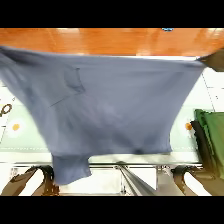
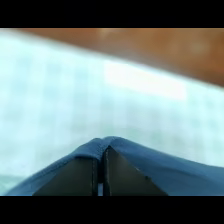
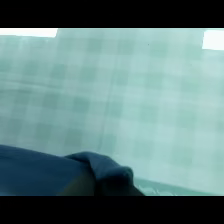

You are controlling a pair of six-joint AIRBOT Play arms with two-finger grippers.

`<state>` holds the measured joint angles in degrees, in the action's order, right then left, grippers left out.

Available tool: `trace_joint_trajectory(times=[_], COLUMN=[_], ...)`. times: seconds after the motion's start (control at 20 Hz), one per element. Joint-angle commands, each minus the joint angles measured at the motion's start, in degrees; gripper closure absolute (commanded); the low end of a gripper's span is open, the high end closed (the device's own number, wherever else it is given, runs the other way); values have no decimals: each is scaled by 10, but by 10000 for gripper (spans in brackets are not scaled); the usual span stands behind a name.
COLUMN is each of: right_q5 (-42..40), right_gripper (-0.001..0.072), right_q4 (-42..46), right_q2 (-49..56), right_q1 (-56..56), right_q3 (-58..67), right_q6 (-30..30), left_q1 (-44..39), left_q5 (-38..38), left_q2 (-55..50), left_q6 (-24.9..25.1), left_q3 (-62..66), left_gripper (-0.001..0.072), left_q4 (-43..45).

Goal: Fold the shirts.

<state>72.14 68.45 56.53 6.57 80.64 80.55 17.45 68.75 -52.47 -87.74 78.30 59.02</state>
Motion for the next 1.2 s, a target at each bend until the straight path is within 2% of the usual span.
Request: trace_joint_trajectory(times=[0.0,0.15,0.3,0.45,0.55,0.65,0.8,0.95,1.15], right_q5=[-134,-234,-219,-196,-162,-103,5,74,72], right_gripper=[683,683,683,683,683,682,682,682,682], right_q4=[-51,-78,-97,-115,-113,-104,-66,-34,-35], right_q2=[154,286,402,468,481,479,478,478,480], right_q1=[0,0,0,0,-2,-3,8,17,12], right_q3=[-21,10,113,191,206,206,204,191,146], right_q6=[-33,-39,-39,-31,-35,-51,-47,-46,-41], left_q1=[-28,-63,-81,-86,-86,-85,-81,-68,-43], left_q5=[-89,-167,-172,-160,-120,-24,76,85,72], left_q2=[-157,-299,-420,-476,-477,-471,-448,-404,-390], left_q6=[7,16,-20,-48,-47,24,37,62,69], left_q3=[-50,7,109,162,162,162,146,72,-15], left_gripper=[687,687,687,687,687,687,688,688,688], left_q4=[-33,-73,-73,-73,-86,-81,11,41,40])
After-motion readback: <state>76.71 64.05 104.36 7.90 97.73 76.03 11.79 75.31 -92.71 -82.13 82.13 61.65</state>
